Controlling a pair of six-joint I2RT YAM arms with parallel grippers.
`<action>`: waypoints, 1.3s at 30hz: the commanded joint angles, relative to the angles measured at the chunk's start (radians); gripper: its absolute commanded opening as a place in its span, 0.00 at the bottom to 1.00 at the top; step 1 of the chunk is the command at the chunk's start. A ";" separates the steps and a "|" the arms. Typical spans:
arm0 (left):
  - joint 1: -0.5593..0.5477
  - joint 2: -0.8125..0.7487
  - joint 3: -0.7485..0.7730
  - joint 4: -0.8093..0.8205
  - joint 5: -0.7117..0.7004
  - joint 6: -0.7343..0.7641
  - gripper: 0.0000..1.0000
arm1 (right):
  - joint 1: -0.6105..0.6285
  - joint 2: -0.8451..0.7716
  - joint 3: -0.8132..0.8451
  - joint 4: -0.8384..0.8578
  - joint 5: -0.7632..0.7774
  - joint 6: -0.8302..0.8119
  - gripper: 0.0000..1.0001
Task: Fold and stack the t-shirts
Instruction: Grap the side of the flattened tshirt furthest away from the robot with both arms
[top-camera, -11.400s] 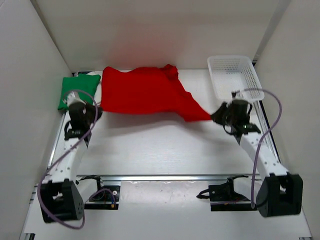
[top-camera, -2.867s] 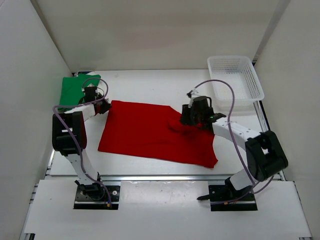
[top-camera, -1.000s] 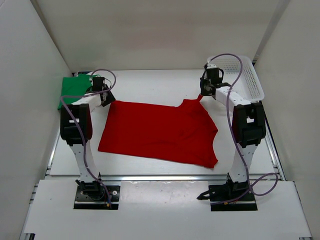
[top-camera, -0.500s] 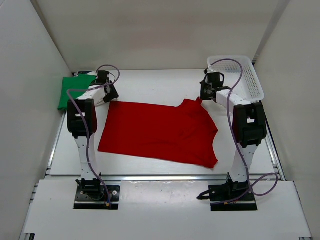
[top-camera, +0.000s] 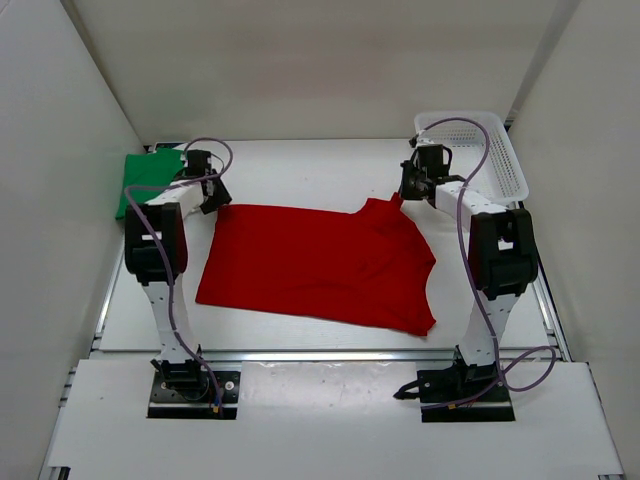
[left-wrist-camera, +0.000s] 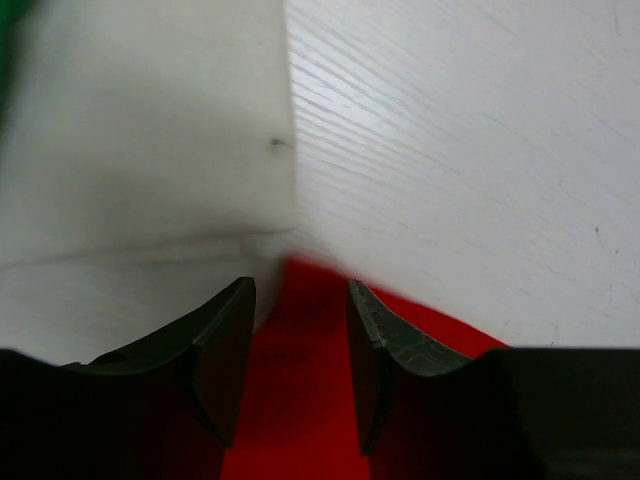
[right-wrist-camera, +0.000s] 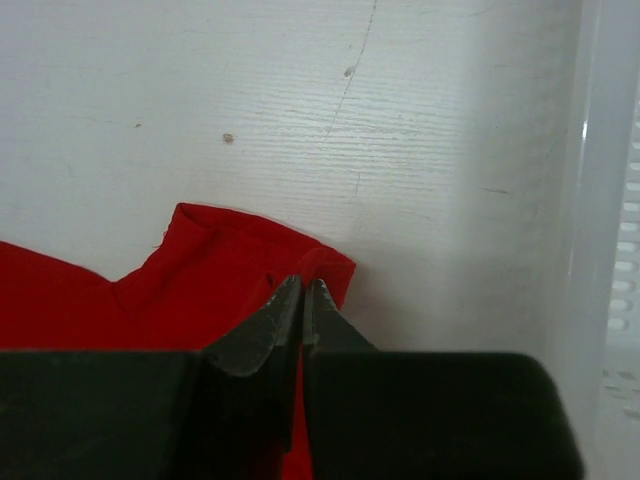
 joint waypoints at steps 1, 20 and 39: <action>0.046 -0.098 -0.036 0.074 0.010 -0.037 0.53 | -0.002 -0.049 -0.012 0.048 -0.021 0.008 0.00; 0.016 0.046 0.090 -0.070 0.033 0.012 0.37 | -0.006 -0.085 -0.048 0.074 -0.040 0.025 0.00; 0.052 -0.222 -0.158 0.105 0.108 -0.077 0.00 | -0.002 -0.380 -0.320 0.103 -0.055 0.163 0.00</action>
